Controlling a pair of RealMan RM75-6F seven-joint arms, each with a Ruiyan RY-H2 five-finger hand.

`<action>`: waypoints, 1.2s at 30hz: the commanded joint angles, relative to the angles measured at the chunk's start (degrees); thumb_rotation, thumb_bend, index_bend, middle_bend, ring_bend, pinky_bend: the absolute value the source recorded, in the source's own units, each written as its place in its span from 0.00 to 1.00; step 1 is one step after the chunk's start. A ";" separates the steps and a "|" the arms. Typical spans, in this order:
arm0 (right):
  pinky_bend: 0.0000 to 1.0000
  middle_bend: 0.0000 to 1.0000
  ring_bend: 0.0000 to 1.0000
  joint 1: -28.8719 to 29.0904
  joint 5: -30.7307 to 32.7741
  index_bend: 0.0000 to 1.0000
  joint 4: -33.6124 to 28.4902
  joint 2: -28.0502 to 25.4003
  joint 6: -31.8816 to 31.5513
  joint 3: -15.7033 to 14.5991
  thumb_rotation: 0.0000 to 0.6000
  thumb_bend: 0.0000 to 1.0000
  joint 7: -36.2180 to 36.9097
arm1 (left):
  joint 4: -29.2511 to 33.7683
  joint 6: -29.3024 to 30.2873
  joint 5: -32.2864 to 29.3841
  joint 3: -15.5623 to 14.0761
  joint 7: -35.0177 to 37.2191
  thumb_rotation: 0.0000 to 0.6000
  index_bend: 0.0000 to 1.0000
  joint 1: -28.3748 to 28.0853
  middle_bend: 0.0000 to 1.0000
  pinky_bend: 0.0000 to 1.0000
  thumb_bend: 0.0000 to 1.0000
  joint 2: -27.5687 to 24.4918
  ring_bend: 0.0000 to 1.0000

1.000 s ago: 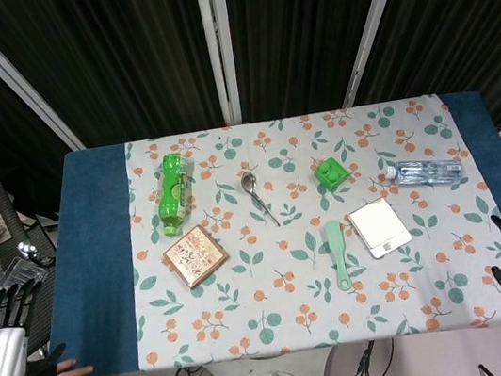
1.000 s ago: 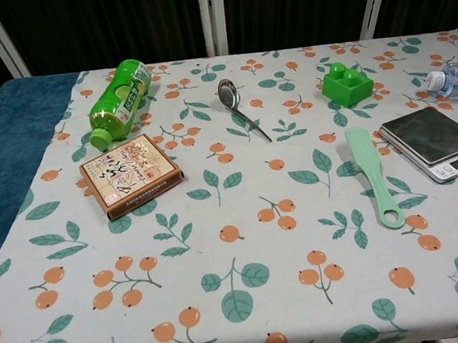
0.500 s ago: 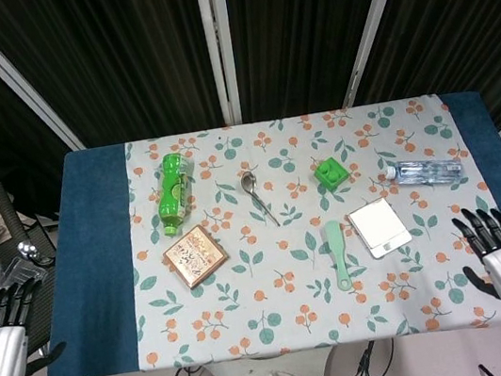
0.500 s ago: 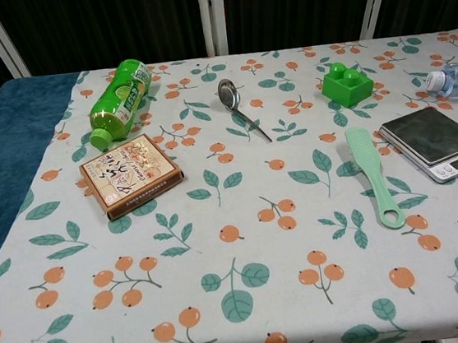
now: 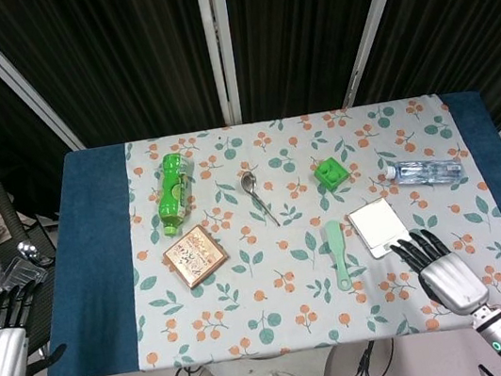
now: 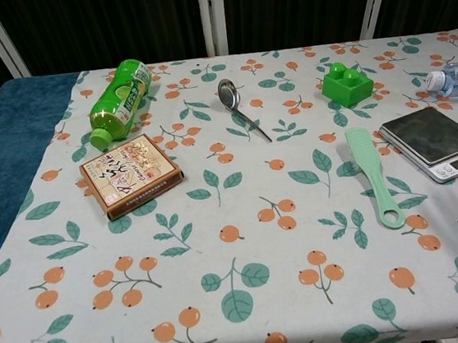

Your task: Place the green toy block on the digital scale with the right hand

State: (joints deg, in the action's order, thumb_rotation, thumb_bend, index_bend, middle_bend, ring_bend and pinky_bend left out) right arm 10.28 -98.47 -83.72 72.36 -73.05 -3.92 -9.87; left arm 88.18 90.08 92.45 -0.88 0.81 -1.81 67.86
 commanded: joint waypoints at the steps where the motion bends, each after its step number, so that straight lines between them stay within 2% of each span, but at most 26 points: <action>1: 0.00 0.15 0.00 1.72 1.74 0.00 -1.07 1.30 3.17 0.15 1.00 0.81 -1.64 | -0.14 0.02 0.01 -0.01 0.15 1.00 0.03 0.01 0.03 0.00 0.05 0.10 0.00; 6: 0.00 0.17 0.00 3.41 3.10 0.00 -1.11 2.84 6.03 0.47 1.00 0.85 -1.94 | -0.55 0.02 -0.08 -0.03 0.35 1.00 0.03 0.06 0.03 0.00 0.05 0.19 0.00; 15: 0.00 0.19 0.00 4.68 5.57 0.00 0.11 5.29 8.41 0.70 1.00 0.85 -3.31 | -1.43 -0.29 -0.42 -0.04 1.15 1.00 0.03 0.05 0.03 0.00 0.05 0.60 0.00; 36: 0.00 0.21 0.00 5.78 7.04 0.00 2.45 6.94 8.64 0.02 1.00 0.86 -1.73 | -2.32 -0.37 -0.50 -0.07 1.95 1.00 0.03 0.03 0.03 0.00 0.05 0.90 0.00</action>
State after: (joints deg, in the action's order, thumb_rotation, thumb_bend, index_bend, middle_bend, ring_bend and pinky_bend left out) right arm 16.04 -91.45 -81.28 79.28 -64.44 -3.87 -11.62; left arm 85.86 89.71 91.95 -0.95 2.76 -1.78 68.76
